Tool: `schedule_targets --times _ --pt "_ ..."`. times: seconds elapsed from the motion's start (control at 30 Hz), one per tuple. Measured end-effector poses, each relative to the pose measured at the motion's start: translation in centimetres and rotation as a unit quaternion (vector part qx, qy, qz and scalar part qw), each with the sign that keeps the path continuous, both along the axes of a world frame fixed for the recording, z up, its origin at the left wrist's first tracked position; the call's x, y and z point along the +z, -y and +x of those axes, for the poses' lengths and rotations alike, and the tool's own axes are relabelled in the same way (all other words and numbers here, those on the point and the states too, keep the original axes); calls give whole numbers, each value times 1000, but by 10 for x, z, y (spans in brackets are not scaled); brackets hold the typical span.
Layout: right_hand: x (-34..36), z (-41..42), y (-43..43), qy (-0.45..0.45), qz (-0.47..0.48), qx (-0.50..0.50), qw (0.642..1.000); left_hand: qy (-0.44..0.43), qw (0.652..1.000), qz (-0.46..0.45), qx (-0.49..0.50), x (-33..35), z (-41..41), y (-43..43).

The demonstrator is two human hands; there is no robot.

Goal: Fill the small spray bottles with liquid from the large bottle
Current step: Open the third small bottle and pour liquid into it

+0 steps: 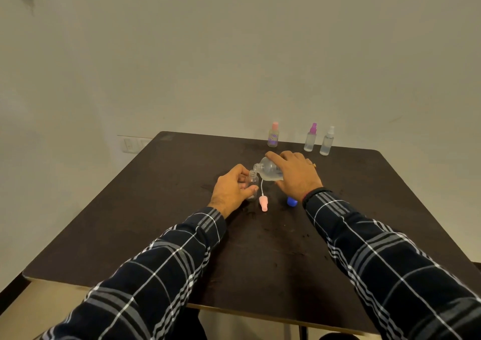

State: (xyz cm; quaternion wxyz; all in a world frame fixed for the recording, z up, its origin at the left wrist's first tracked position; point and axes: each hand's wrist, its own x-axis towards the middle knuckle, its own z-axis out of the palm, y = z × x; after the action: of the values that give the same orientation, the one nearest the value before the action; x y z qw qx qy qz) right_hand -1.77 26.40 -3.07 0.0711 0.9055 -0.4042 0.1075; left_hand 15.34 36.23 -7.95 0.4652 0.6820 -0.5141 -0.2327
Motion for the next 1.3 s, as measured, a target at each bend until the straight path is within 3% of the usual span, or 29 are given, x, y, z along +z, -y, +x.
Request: schedule_targets --times 1.3 --pt "7 1 -2 -33 -52 1 998 9 1000 1 0 0 -1 0"
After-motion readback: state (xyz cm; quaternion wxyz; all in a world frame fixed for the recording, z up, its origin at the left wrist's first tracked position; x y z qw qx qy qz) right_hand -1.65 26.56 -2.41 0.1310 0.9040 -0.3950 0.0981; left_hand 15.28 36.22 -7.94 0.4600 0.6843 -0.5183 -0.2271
